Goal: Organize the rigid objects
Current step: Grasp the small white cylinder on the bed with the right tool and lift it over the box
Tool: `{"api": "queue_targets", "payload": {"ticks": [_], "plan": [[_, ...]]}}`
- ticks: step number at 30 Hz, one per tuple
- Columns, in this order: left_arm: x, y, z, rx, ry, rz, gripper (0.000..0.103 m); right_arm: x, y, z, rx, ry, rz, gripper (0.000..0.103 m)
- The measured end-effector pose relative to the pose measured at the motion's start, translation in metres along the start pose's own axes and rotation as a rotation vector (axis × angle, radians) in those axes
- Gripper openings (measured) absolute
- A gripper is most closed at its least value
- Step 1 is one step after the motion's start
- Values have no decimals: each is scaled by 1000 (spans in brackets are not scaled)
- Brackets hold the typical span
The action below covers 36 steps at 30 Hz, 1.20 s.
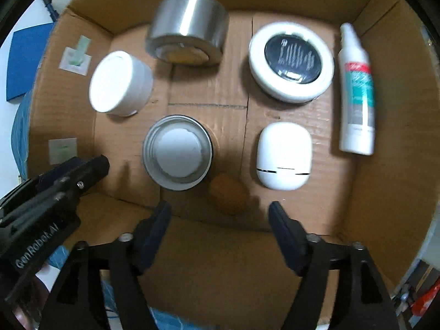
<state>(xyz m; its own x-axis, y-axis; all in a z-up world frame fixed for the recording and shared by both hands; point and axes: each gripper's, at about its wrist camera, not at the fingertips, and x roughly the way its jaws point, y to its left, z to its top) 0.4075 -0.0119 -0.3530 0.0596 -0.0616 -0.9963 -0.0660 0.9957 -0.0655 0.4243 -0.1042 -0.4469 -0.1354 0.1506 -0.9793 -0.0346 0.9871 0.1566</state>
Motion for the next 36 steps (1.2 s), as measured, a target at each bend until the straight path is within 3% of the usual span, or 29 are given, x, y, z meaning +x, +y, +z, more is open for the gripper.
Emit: {"api": "queue_targets", "payload": {"ticks": [5,9,15,18,23,26,29,34,36], "plan": [[-35,2,-21,0,-96,22,82,-39,-1,-15,-33,-112,-66,103],[-67,1,-42,10,-169,21,92,-70,-1,-38,-45,-185,-81,103],[-99,1,-82,27,-268,58,93,-99,-7,-105,-11,-266,-66,103],[-90,7,-100,23,-238,56,93,-75,-10,-130,24,-212,-10,103],[-48,24,-121,-22,-135,74,93,-23,-13,-141,97,-140,46,102],[-34,34,-127,-43,-101,92,93,-2,-8,-138,90,-130,34,89],[-23,41,-129,-59,-90,97,93,17,-6,-134,104,-113,54,84],[-10,47,-128,-70,-46,75,93,38,-4,-122,132,-98,51,66],[-4,49,-127,-73,-28,72,93,45,-5,-118,135,-89,32,52]]}}
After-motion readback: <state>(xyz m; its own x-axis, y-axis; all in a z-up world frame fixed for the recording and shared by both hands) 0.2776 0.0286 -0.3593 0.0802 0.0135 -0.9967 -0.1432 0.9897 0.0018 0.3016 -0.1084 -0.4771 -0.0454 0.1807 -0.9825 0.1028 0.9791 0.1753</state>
